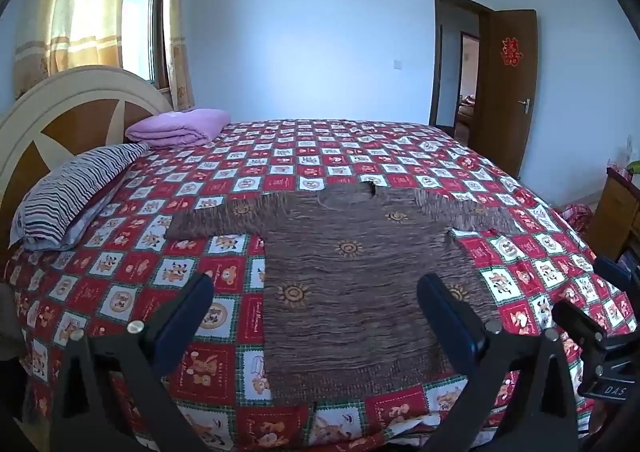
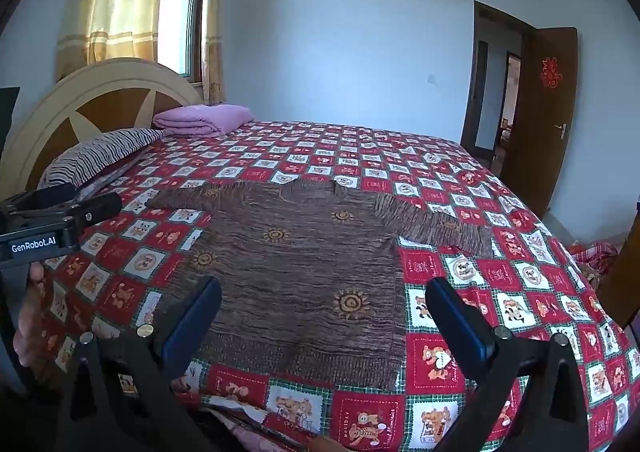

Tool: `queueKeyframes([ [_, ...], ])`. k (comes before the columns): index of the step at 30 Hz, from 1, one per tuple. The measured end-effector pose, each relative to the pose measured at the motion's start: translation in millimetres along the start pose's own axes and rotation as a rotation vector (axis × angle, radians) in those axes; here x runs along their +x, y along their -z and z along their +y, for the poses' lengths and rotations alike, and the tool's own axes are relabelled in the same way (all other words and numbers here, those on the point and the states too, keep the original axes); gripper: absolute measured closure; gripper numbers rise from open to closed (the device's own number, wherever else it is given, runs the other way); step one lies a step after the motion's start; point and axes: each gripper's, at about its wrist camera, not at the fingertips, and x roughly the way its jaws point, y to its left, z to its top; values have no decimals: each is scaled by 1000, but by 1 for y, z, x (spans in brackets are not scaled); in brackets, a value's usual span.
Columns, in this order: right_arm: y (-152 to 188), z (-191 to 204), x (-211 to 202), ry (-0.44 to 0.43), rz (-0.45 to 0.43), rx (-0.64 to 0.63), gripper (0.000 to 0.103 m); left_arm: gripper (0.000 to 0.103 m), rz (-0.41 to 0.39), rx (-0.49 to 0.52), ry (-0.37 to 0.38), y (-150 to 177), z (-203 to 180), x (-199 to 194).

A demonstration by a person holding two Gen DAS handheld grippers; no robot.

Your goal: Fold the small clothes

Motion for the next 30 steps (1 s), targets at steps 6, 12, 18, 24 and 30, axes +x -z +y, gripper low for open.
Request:
queueKeyframes([
  [6,0,1,2,0,3,0,1,0,-3,0,-6,0,-1,0],
  [12,1,1,2,-2,2,3,1,0,-4,0,-5,0,0,0],
  [18,1,2,3,-3,3,4,1,0,-1,-3,-6,-1,2,1],
  [24,2,3,4,-6,3,3,1,0,-2,-5,-6,-1,3,2],
  [30,4,4,4,-7,4,3,1,0,0,-5,-6,-1,5,2],
])
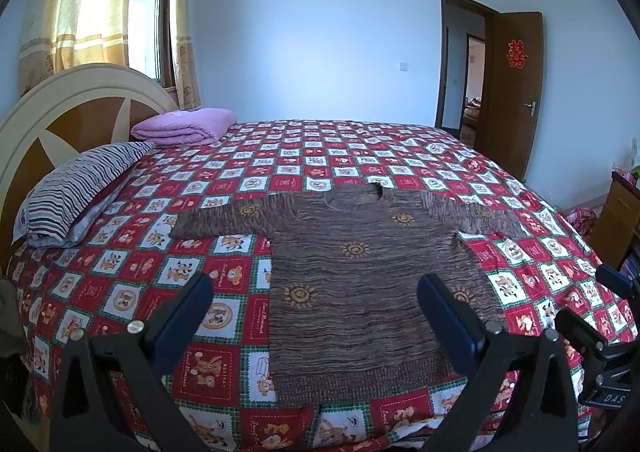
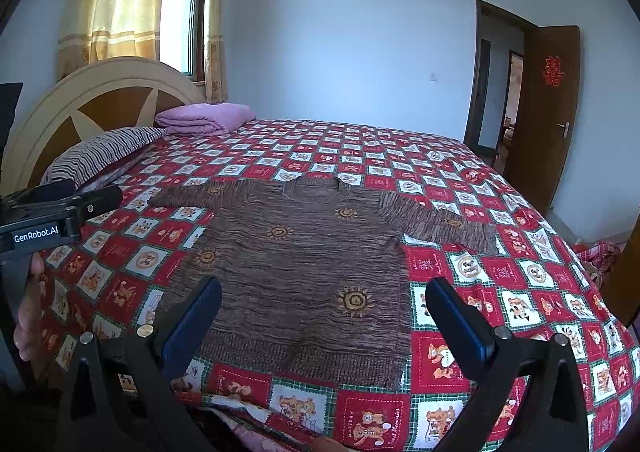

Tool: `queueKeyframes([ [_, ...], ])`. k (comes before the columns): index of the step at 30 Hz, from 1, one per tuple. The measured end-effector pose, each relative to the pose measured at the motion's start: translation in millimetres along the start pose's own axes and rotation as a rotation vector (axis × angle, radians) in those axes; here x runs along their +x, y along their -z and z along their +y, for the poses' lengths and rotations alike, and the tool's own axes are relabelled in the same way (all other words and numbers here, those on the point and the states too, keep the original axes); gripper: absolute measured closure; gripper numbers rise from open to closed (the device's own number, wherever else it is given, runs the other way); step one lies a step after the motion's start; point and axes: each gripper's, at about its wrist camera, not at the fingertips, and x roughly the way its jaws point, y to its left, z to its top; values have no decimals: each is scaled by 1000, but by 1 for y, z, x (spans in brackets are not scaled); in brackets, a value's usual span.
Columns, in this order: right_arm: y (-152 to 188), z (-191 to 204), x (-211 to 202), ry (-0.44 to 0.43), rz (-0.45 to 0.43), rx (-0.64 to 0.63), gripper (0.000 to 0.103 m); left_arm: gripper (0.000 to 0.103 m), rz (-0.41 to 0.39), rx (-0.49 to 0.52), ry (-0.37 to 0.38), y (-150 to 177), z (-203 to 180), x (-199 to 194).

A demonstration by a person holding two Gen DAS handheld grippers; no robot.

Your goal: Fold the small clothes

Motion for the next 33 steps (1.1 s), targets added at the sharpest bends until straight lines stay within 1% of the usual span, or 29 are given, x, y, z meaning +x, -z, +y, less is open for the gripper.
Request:
queueKeyframes([
  [16,1,2,1,-4,2,0,1,0,2,-4,-1,1,4,1],
  [22,3,5,2,-12,-2,-15,1,0,8,-7,-3,7,8,6],
  [27,4,5,4,-11,2,-31,1,0,10,-7,-3,8,9,7],
  [33,5,1,10,-25,20,-20,1,0,25,-5,-3,10,9,11],
])
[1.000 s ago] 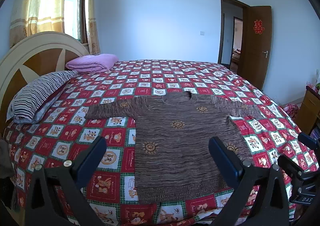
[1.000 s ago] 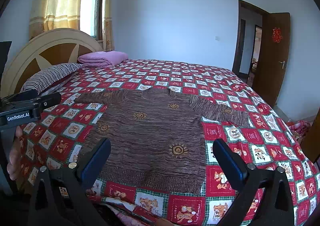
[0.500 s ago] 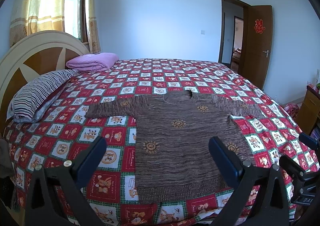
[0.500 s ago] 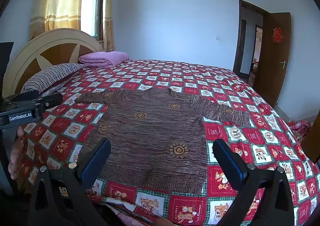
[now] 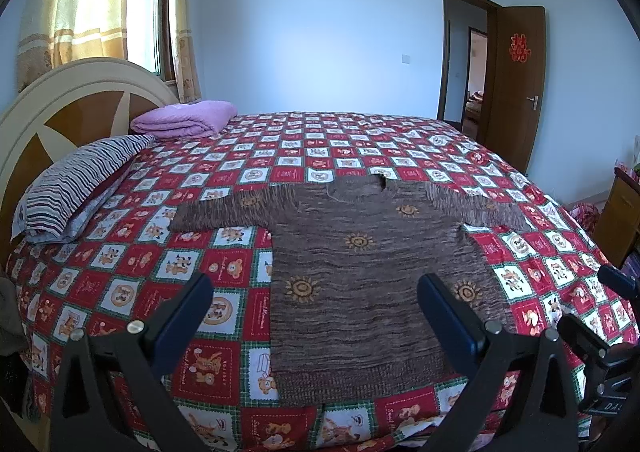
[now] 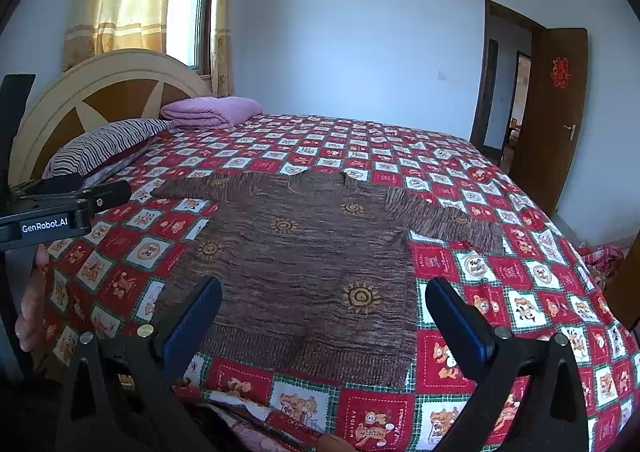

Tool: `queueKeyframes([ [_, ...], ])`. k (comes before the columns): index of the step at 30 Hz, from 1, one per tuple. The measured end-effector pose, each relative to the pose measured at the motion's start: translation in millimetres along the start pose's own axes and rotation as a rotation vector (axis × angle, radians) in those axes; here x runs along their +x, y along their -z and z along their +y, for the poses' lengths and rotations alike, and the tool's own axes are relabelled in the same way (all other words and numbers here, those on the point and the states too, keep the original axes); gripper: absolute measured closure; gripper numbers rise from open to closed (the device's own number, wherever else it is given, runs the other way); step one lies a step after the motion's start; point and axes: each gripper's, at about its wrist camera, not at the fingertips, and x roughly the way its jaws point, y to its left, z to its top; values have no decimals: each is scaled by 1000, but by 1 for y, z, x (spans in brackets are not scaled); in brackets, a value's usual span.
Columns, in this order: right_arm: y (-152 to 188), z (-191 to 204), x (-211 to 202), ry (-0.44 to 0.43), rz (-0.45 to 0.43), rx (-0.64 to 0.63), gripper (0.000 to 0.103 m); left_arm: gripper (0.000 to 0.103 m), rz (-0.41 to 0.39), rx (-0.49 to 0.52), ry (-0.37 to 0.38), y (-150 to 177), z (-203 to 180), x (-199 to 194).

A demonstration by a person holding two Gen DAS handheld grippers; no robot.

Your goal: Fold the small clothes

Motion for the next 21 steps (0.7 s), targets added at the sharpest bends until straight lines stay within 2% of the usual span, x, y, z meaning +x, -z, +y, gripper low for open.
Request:
queueKeyframes([
  [9,6,-2,12,-61,5,-2,1,0,30,20,4,1,-5,17],
  [13,13,-23,37,-110,83,108,1,0,52,30,-8,3,-3,38],
  [15,18,-33,52,-83,121,128,1,0,70,38,-15,3,-3,51],
  [21,20,-58,87,27,138,90,1,0,101,99,-62,1,-6,97],
])
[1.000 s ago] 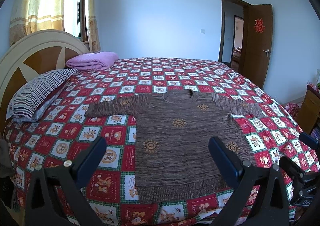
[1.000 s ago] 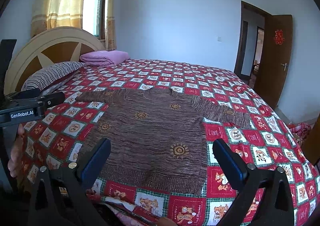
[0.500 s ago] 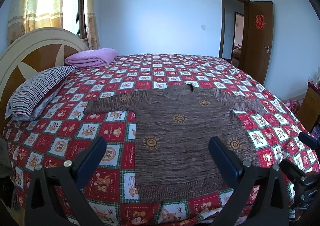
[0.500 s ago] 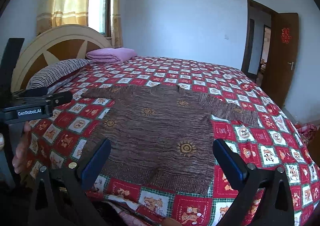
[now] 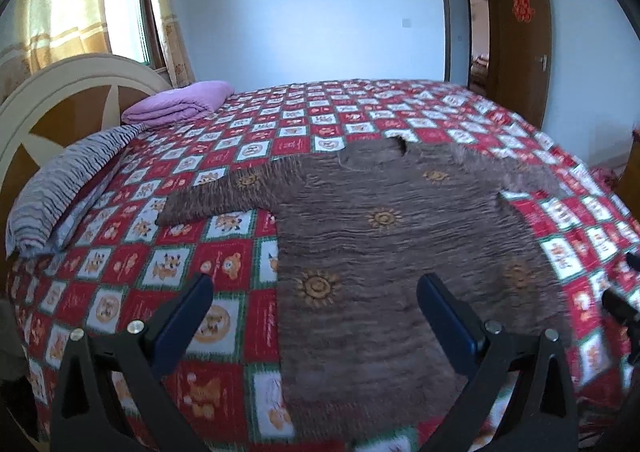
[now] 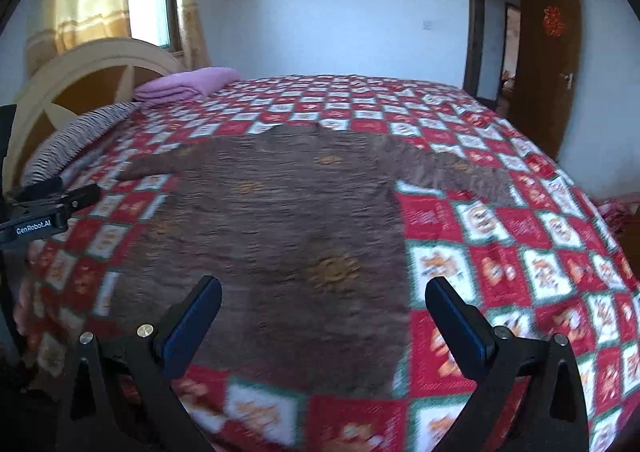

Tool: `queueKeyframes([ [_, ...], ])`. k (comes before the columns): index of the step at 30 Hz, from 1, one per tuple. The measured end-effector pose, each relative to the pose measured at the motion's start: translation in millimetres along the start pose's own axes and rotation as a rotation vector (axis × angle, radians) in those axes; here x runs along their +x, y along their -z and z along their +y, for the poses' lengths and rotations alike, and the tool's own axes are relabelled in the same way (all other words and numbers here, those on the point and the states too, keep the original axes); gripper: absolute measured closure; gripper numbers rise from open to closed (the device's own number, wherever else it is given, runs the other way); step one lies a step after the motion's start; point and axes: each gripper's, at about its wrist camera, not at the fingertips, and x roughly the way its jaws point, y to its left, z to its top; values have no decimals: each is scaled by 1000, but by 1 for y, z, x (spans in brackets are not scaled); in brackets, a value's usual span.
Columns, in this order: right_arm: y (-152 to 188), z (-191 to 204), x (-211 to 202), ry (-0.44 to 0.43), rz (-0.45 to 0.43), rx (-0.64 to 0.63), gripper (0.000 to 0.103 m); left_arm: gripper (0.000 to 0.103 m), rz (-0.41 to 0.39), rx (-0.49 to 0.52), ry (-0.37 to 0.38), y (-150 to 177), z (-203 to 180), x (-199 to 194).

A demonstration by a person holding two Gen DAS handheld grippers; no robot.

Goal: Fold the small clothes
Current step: 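Lower the right tool to the sweater sleeve nearest it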

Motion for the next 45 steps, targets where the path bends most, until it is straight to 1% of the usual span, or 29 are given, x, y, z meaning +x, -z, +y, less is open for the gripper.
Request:
queueKeyframes([
  [3,-12,-22,19,20,6,28,1,0,15,24,-22,-7,0,27],
  [5,-21,-39,32,32,11,57,1,0,17,25,-22,-12,2,43],
  [7,-28,-57,46,47,20,91,2,0,18,36,-42,-17,4,60],
  [9,-35,-77,66,56,50,134,4,0,21,42,-58,-21,5,78],
  [11,-39,-94,83,62,78,169,12,0,29,41,-82,-23,8,99],
  [14,-44,-122,112,80,122,212,19,0,65,35,-105,-26,11,129],
  [15,-46,-137,125,82,136,245,19,0,76,33,-107,-27,12,138],
  [17,-47,-162,142,86,159,312,25,0,90,35,-118,-31,13,155],
  [19,-48,-183,156,100,172,354,36,0,106,42,-139,-36,14,172],
  [20,-48,-199,165,116,180,380,39,0,113,40,-143,-40,15,180],
  [22,-50,-218,175,131,181,418,40,0,124,27,-149,-46,17,193],
  [24,-52,-240,186,152,184,452,47,0,131,12,-150,-51,18,203],
  [25,-52,-246,190,160,185,459,52,0,130,4,-147,-54,17,209],
  [29,-60,-281,211,182,186,500,55,0,146,-4,-134,-62,6,227],
  [33,-71,-304,223,213,170,509,55,0,144,22,-130,-70,-12,237],
  [36,-82,-326,237,233,169,531,56,0,146,38,-131,-75,-19,245],
  [40,-97,-343,254,257,169,520,58,0,179,36,-140,-73,-23,259],
  [42,-102,-351,261,249,174,529,62,0,200,31,-143,-70,-22,264],
  [45,-106,-357,274,239,197,525,62,0,214,25,-139,-68,-22,266],
])
